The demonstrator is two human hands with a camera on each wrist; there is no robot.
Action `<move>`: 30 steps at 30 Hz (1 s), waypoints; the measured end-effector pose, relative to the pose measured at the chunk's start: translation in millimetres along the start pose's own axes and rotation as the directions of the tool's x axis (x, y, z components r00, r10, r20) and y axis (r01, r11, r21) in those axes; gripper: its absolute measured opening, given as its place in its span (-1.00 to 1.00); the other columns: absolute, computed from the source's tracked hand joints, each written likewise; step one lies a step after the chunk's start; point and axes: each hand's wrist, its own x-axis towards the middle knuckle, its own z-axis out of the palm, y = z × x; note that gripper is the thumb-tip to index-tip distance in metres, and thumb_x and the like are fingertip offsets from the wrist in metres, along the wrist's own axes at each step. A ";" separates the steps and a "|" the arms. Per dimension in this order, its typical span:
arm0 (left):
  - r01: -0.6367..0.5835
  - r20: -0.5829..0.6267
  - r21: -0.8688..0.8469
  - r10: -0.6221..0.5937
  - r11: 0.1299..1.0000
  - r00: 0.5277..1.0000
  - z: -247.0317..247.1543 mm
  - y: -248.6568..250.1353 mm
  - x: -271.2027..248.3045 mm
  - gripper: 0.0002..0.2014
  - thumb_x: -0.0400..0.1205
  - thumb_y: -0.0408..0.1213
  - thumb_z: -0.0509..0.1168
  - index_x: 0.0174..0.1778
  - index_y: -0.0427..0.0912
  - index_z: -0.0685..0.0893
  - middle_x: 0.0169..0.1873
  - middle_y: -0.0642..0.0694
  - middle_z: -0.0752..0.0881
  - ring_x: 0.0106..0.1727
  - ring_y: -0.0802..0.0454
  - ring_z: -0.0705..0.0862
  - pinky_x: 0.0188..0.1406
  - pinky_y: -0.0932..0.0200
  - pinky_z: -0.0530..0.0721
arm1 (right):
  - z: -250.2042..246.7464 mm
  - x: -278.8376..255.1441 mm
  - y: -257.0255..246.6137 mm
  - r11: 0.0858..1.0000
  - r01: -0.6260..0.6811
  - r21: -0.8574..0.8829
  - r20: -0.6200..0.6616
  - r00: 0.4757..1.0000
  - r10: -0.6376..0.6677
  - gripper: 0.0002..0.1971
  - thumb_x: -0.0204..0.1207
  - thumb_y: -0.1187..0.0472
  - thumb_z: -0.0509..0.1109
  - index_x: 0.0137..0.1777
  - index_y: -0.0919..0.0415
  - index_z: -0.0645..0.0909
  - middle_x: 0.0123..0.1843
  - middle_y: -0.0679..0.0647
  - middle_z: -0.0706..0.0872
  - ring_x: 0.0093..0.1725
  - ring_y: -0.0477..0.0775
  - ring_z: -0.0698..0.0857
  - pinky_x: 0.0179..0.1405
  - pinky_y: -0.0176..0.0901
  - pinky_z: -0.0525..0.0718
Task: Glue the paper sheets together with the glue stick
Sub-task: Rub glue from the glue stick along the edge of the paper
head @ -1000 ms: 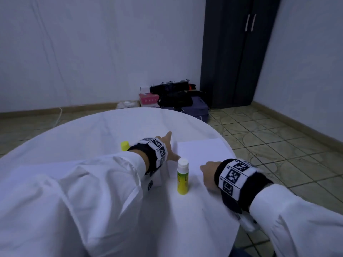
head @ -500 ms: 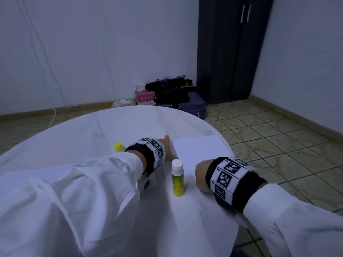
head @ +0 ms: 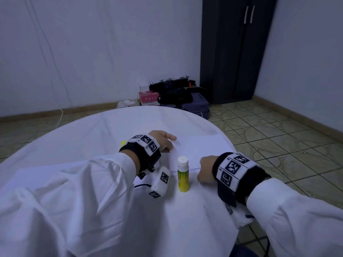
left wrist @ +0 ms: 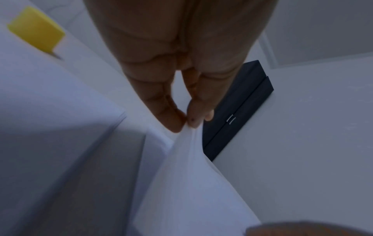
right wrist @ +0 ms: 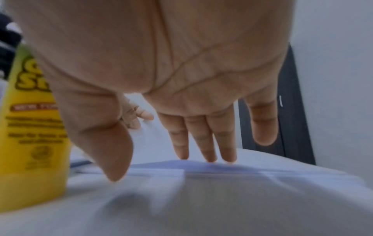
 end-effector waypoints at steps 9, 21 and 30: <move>-0.036 -0.080 -0.017 0.035 0.999 0.996 -20.9 -16.3 -31.0 -0.91 0.56 -0.53 0.40 -0.07 -0.32 0.75 -0.16 -0.24 0.76 -0.22 -0.11 0.72 0.02 -0.03 0.76 | -1.9 -35.2 -24.1 0.852 0.167 0.496 -0.130 0.985 -0.117 -0.63 0.43 0.01 0.48 0.20 0.11 0.62 0.14 0.06 0.66 0.14 0.10 0.63 0.09 -0.13 0.52; 0.088 -0.080 0.292 -0.067 0.952 0.995 -108.8 -107.7 -146.9 -0.83 0.53 -0.49 0.43 -0.09 -0.13 0.77 -0.27 -0.07 0.75 -0.35 0.04 0.71 -0.35 0.33 0.75 | -11.5 -66.5 -70.2 0.885 0.237 0.400 -0.170 0.968 -0.183 -0.78 0.56 0.03 0.28 -0.21 0.14 0.43 -0.27 0.01 0.52 -0.23 0.03 0.50 -0.27 -0.17 0.38; 0.045 0.055 0.830 -0.163 0.557 0.985 -133.4 -151.6 -211.8 -0.32 0.45 0.00 0.51 0.51 0.16 0.44 0.41 0.00 0.42 0.21 0.01 0.63 0.25 0.18 0.57 | 2.3 -70.4 -125.2 0.934 0.274 0.231 -0.047 0.962 -0.270 -0.78 0.57 0.03 0.21 -0.17 0.17 0.37 -0.28 0.02 0.49 -0.25 0.06 0.47 -0.31 -0.18 0.35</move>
